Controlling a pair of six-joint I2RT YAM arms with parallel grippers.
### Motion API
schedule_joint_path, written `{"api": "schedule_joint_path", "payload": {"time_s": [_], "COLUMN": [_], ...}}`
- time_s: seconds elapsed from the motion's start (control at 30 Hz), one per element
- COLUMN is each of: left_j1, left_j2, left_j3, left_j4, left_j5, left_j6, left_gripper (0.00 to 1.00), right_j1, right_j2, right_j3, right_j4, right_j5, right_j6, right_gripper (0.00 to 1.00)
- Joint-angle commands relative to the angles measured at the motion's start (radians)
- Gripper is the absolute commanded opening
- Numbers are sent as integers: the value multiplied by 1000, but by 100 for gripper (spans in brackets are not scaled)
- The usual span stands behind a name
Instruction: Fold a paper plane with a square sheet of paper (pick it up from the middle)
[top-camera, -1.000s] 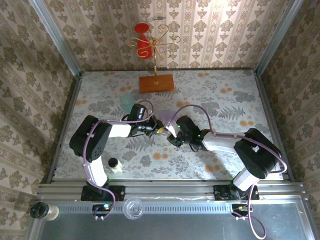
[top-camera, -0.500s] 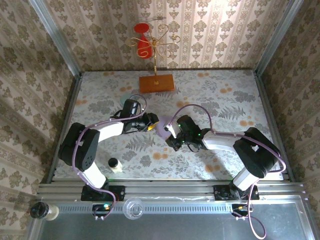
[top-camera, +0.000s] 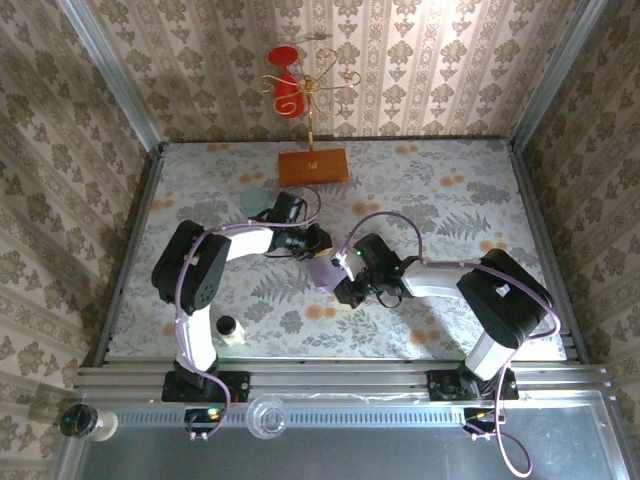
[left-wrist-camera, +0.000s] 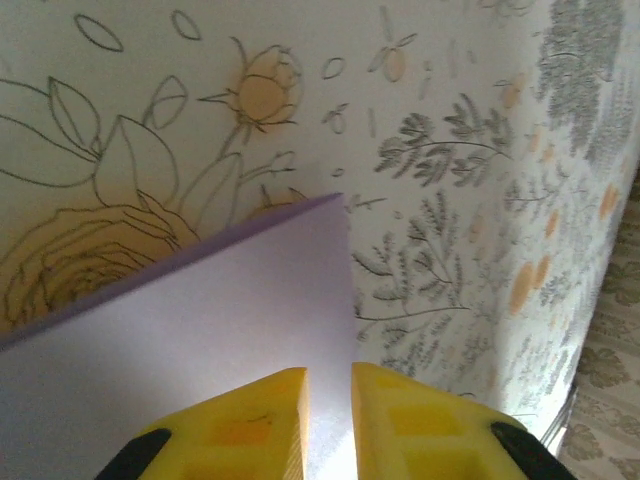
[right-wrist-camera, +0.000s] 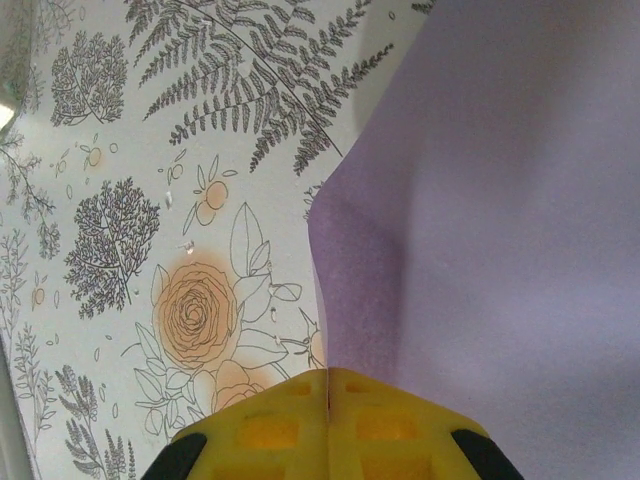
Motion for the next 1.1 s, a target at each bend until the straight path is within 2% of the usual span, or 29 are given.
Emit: {"api": "schedule_joint_path", "payload": {"time_s": [0.0,0.37,0.53,0.67,1.07], "left_j1": [-5,-16,-21,-22,-31], "left_j2": [32,92,110,110,116], "left_j3": [42,99,117,118,112], "left_j4": [-82,-175,-205,-204,-194], "left_j5": [-18,-30,-28,-29,-16], "left_j6": [60,121,144,150,160], "left_gripper": [18,14,13,13,12], "right_j1": [-9,-47,-64,-80,-97], "right_j2": [9,-16,-23,-17,20], "right_j3": [29,49,59,59,84], "right_j4": [-28,-48,-71,-79,-74], "right_j5": [-37,-25,41,85,109], "right_j6": [33,105,125,154,199], "right_gripper": [7,7,7,8,8]}}
